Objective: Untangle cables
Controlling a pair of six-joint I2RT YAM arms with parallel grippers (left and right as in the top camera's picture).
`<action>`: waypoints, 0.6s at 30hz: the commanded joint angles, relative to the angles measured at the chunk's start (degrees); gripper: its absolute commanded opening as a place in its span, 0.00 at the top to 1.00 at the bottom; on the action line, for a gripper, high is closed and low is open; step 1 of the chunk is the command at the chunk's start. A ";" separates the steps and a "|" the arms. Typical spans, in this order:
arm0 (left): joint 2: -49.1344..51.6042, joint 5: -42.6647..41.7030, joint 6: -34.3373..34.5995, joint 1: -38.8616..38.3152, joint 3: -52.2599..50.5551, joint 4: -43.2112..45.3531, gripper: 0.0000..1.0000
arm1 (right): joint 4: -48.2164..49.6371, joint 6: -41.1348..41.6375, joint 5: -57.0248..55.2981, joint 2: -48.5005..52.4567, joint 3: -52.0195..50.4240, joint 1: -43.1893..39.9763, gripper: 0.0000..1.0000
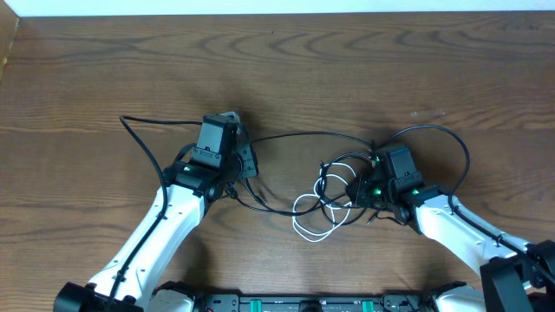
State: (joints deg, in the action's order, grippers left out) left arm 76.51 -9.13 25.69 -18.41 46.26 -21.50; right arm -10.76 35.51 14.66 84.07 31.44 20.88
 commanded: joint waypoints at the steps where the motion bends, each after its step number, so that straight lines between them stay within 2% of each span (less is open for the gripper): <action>1: 0.33 -0.55 0.50 0.35 -0.28 -0.11 0.92 | -0.28 0.24 -2.27 2.84 -1.55 0.20 0.86; 3: 0.33 -0.55 0.50 0.35 -0.28 -0.11 0.92 | -0.31 0.24 -2.27 2.84 -1.55 0.22 0.98; 4: 0.33 -0.55 0.50 0.35 -0.28 -0.09 0.92 | -0.31 0.24 -2.27 2.84 -1.55 0.20 0.99; 9: 0.33 -0.55 0.50 0.35 -0.28 -0.13 0.92 | -0.37 -0.74 -1.75 2.45 -1.42 0.09 0.99; 12: 0.33 -0.55 0.50 0.35 -0.28 -0.13 0.92 | -0.68 -4.15 3.10 -0.09 -1.03 -0.31 0.99; 18: 0.33 -0.55 0.48 0.35 -0.28 -0.20 0.92 | -7.28 -7.32 5.99 -12.22 0.90 -2.95 0.99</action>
State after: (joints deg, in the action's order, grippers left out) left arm 76.51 -9.13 25.69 -18.41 46.26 -21.54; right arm -16.32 31.16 18.48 78.54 31.27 19.55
